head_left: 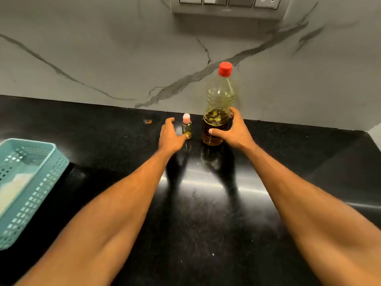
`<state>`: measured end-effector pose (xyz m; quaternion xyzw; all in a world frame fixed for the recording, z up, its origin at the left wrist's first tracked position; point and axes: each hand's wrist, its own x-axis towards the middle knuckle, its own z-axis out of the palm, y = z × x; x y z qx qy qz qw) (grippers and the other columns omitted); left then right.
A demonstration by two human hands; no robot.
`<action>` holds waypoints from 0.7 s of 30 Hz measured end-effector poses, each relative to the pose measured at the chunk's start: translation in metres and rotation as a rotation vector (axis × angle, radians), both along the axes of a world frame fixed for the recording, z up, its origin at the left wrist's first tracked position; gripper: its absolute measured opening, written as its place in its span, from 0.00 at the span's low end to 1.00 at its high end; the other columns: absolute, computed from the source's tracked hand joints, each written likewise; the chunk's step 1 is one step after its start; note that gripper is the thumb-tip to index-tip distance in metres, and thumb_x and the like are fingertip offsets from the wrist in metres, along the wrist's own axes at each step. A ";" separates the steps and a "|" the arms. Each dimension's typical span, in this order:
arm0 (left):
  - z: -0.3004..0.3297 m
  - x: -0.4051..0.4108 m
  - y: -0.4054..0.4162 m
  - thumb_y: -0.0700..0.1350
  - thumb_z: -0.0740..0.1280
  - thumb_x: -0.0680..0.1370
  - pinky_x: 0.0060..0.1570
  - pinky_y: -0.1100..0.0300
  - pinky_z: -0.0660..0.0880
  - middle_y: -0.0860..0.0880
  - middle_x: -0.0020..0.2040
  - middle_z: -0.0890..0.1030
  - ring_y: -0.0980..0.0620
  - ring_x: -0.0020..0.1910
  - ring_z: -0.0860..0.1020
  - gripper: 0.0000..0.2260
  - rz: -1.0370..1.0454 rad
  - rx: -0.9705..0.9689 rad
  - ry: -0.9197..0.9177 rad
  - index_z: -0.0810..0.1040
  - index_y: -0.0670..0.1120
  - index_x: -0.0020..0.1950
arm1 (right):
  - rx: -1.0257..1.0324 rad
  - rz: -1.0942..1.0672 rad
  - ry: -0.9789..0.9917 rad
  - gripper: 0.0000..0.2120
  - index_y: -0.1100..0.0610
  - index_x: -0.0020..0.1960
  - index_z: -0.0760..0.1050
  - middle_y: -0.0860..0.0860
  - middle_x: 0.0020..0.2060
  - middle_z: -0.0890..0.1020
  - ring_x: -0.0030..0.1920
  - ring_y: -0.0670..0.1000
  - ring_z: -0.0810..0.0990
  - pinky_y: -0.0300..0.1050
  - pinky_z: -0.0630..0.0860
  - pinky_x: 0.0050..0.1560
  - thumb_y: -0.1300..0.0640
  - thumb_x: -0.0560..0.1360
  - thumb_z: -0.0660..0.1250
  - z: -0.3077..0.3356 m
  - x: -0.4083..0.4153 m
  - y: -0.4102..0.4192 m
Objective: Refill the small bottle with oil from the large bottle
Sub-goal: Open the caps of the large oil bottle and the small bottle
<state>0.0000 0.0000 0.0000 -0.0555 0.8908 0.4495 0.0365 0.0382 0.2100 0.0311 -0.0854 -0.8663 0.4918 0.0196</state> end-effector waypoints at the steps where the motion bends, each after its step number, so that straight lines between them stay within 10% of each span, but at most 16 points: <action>1: -0.001 -0.004 0.002 0.46 0.76 0.70 0.65 0.46 0.71 0.42 0.70 0.69 0.42 0.67 0.72 0.38 -0.009 -0.013 0.001 0.60 0.47 0.74 | -0.013 0.014 0.032 0.48 0.52 0.75 0.57 0.53 0.71 0.68 0.69 0.50 0.68 0.43 0.64 0.66 0.48 0.64 0.80 0.000 -0.003 -0.001; 21: 0.020 0.037 -0.030 0.45 0.72 0.74 0.50 0.62 0.76 0.52 0.50 0.79 0.54 0.50 0.79 0.11 -0.122 0.025 0.116 0.74 0.50 0.53 | 0.073 -0.146 0.180 0.40 0.54 0.66 0.65 0.51 0.61 0.79 0.59 0.50 0.78 0.50 0.76 0.61 0.44 0.62 0.80 -0.006 0.012 -0.016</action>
